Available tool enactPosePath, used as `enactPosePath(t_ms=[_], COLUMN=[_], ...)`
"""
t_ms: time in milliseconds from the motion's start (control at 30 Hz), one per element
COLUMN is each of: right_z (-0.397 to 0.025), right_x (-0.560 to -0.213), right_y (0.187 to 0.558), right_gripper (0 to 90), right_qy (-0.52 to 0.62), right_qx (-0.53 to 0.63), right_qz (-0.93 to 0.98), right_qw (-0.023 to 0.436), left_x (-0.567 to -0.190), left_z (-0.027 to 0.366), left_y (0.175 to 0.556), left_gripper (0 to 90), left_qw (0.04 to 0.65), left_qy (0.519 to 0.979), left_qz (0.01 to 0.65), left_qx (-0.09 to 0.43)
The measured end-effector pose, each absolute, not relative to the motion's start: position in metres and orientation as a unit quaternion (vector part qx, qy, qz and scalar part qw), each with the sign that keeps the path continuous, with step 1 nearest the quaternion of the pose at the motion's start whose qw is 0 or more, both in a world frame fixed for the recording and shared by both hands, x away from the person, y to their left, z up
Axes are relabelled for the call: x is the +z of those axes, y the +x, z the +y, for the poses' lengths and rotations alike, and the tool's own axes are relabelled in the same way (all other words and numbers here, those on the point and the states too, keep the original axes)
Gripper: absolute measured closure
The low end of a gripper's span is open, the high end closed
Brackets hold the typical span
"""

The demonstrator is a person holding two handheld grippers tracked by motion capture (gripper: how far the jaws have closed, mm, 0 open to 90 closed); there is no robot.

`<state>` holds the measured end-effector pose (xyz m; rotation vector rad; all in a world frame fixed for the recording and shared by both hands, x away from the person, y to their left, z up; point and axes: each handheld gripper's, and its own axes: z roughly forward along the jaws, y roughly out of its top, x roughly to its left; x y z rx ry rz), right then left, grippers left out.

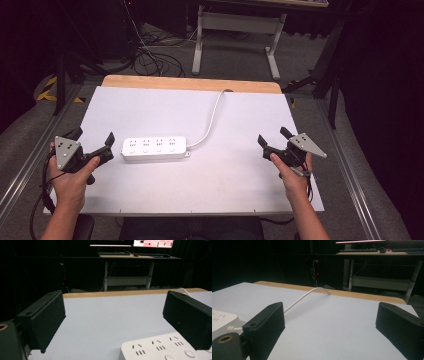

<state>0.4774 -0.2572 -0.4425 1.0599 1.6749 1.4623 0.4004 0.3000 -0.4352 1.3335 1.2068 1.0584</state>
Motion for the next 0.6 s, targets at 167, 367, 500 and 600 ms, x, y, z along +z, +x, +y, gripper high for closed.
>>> enactPosePath(t_ms=[167, 367, 500, 600], right_z=[-0.2590, -0.2583, -0.2582, -0.2590], right_x=[-0.4412, -0.4413, -0.4412, -0.4411], right_y=[0.4765, 0.4771, 0.4771, 0.4774], right_gripper=[9.2, 9.2, 9.3, 9.3], right_qy=[0.408, 0.408, 0.407, 0.407], right_qx=[0.563, 0.563, 0.564, 0.564], right_qz=[0.635, 0.636, 0.635, 0.635], right_qw=[0.336, 0.336, 0.335, 0.336], left_x=[-0.4347, -0.4343, -0.4347, -0.4352], left_z=[0.2993, 0.2996, 0.2995, 0.2996], left_y=[0.3997, 0.3997, 0.3995, 0.3994], left_gripper=[8.9, 15.8, 26.2, 37.9], left_qw=[0.501, 0.496, 0.492, 0.490], left_qy=[0.550, 0.547, 0.548, 0.548], left_qz=[0.500, 0.502, 0.503, 0.501], left_qx=[0.444, 0.450, 0.453, 0.457])
